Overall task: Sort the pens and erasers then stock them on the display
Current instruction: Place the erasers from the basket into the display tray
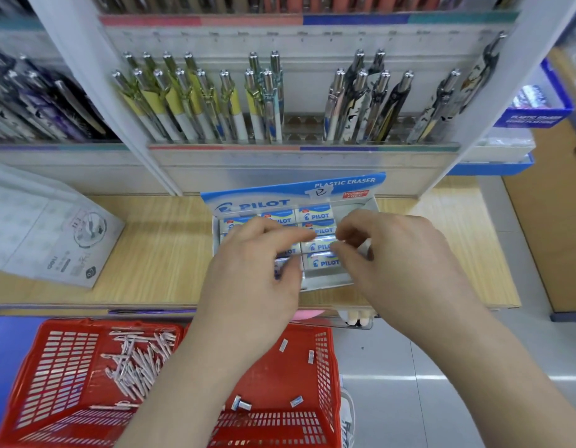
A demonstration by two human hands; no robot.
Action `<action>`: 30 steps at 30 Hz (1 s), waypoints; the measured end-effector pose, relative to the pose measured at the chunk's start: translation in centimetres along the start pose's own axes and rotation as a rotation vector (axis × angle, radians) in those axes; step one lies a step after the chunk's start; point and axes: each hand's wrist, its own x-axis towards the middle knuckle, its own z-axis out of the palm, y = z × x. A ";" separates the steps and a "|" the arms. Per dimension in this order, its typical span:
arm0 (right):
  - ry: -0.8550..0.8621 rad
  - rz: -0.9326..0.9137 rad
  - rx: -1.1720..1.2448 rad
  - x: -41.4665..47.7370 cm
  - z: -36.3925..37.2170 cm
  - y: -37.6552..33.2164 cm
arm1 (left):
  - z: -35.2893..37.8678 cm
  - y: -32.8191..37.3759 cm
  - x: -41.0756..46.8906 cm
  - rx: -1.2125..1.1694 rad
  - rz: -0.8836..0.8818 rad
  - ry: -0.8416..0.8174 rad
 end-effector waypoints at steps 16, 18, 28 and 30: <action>-0.338 0.319 1.173 -3.5 0.1 -1.4 | -0.3 2.9 -2.7 -0.674 0.066 -0.260; -0.330 0.322 1.225 -3.5 0.0 -1.4 | -0.5 2.9 -2.6 -0.699 0.044 -0.263; -0.205 0.320 1.365 -3.6 -0.7 -0.5 | -1.3 2.1 -3.0 -0.669 -0.115 -0.043; -0.196 0.238 1.294 -3.6 -1.0 -0.3 | -1.0 2.3 -3.0 -0.767 -0.189 -0.016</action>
